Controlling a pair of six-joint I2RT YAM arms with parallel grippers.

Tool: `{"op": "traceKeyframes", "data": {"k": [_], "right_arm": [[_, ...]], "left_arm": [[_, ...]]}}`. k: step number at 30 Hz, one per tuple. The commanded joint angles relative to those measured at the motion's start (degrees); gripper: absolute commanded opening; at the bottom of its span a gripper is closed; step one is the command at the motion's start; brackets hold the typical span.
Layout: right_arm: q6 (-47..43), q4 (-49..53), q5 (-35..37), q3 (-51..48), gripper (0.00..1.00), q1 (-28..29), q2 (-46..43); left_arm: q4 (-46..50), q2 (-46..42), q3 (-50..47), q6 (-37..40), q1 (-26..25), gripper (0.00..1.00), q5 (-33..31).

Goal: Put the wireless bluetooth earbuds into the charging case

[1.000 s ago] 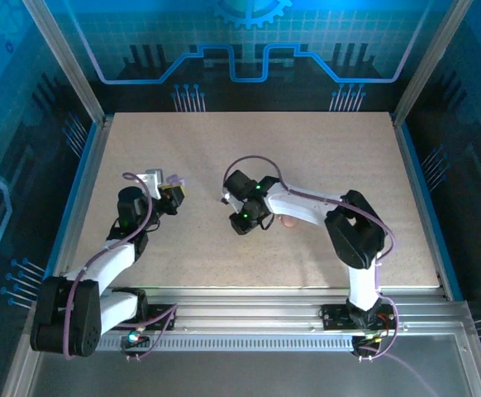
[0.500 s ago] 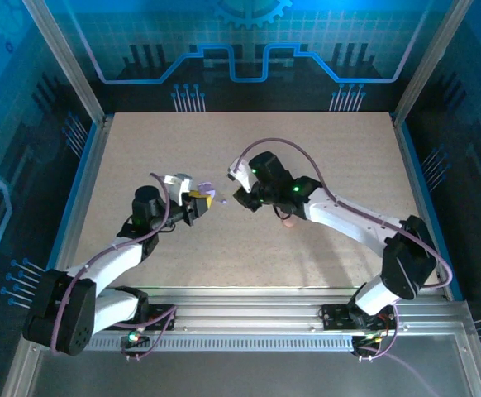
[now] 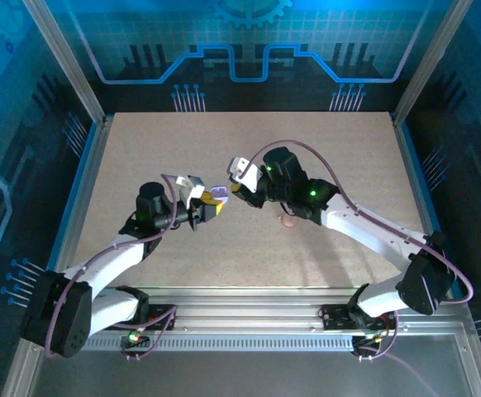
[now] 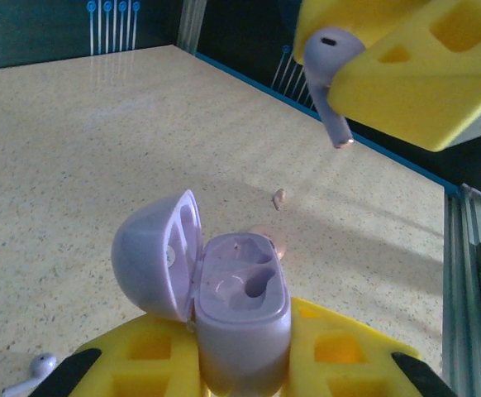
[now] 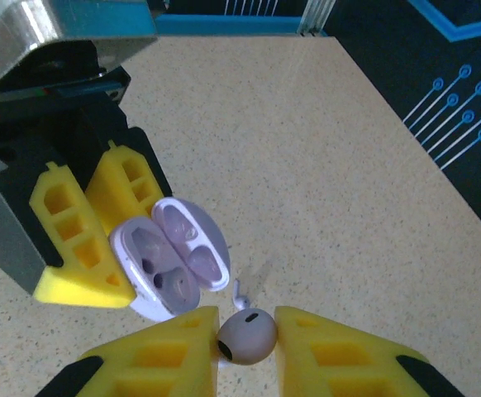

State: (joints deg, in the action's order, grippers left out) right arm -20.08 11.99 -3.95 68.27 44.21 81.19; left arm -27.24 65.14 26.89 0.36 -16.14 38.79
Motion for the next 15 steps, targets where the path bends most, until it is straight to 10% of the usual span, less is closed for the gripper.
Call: {"op": "traceKeyframes", "data": {"k": [1, 15], "right_arm": [[-2.98, -2.52, -1.90, -0.68, 0.24, 1.03, -1.26], [-5.76, -3.81, -2.58, 0.35, 0.24, 3.62, 0.44]], "left_arm": [[0.31, -1.05, 1.85, 2.80, -0.47, 0.18, 3.70], [-0.87, -1.95, 2.46, 2.56, -0.83, 0.18, 3.90]]}}
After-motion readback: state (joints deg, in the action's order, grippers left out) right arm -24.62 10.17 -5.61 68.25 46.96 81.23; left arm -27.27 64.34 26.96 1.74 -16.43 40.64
